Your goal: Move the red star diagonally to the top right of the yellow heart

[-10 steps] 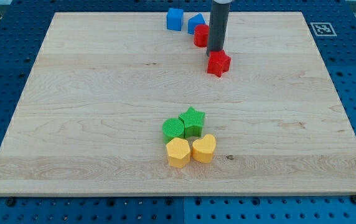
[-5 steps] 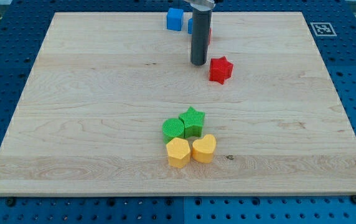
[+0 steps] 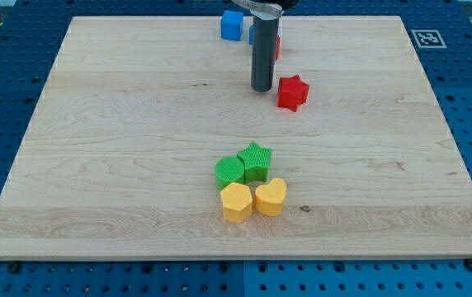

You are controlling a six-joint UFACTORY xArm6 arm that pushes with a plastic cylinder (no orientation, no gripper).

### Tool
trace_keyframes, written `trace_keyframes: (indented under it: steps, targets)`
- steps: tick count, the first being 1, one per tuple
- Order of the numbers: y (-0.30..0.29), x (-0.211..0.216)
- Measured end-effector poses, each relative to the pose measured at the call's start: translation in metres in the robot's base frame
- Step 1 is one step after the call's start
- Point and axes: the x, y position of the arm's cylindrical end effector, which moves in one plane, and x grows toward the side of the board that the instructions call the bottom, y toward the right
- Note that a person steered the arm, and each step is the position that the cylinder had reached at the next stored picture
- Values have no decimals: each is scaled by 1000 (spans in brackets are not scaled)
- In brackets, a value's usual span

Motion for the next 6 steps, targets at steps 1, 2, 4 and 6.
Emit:
trace_keyframes:
  steps: [1, 2, 4, 6]
  targets:
    - [14, 2]
    - [23, 14]
    - [49, 23]
    - [105, 38]
